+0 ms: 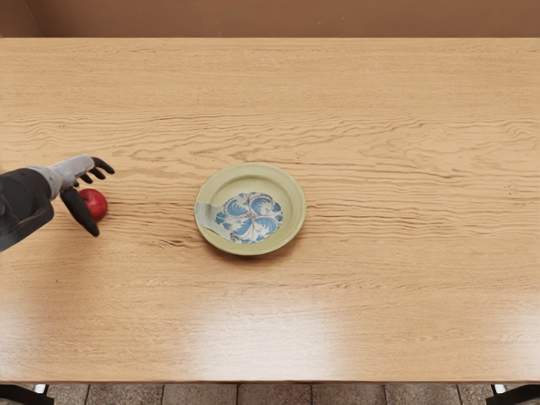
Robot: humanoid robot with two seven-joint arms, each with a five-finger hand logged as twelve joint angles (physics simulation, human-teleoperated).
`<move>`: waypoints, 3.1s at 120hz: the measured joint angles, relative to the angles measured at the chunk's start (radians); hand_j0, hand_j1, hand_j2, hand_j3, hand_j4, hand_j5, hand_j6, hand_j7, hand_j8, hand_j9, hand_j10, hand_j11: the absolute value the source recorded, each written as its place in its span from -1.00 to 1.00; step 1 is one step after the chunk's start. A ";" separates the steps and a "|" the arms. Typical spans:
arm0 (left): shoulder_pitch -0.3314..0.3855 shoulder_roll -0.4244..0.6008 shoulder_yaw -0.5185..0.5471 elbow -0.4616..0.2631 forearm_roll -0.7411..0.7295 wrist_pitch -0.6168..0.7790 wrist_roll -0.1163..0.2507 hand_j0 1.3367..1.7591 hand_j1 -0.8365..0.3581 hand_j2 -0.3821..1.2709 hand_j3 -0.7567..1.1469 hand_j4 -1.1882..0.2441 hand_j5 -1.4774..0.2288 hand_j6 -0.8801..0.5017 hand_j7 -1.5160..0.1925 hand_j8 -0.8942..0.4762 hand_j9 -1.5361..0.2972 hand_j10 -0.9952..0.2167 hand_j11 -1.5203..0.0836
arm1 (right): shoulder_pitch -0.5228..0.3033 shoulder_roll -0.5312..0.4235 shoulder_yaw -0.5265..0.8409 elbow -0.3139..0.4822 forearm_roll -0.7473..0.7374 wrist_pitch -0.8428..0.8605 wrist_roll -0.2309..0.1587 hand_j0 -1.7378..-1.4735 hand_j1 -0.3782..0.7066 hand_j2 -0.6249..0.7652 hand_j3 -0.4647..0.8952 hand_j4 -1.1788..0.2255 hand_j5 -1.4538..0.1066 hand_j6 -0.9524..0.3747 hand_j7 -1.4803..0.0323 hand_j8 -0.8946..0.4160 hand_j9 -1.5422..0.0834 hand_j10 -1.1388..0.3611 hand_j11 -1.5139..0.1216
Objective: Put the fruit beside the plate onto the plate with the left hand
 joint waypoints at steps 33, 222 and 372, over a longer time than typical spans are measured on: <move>0.001 0.000 0.004 0.021 0.011 0.000 0.000 0.52 0.40 -0.46 -0.20 0.24 0.29 -0.16 0.33 -0.13 0.26 0.15 0.42 | 0.001 0.000 0.001 0.000 0.000 0.000 0.000 -0.40 -0.87 -0.11 -0.32 0.63 0.81 0.38 0.90 0.31 0.84 0.47 0.80; 0.049 -0.072 0.003 0.123 0.080 0.007 0.000 0.50 -0.07 -0.13 -0.20 -0.29 -0.40 -0.41 -0.34 -0.22 -0.35 -0.20 -0.27 | 0.001 0.000 0.001 0.000 0.000 0.000 0.000 -0.40 -0.87 -0.11 -0.32 0.63 0.81 0.38 0.90 0.31 0.84 0.47 0.80; -0.311 -0.421 -0.085 0.146 -0.423 -0.199 0.000 0.51 -0.16 0.15 -0.20 -0.35 -0.50 -0.49 -0.40 -0.32 -0.42 -0.30 -0.35 | 0.006 0.000 0.000 0.000 0.000 0.000 0.000 -0.40 -0.87 -0.11 -0.32 0.63 0.81 0.38 0.90 0.31 0.84 0.47 0.80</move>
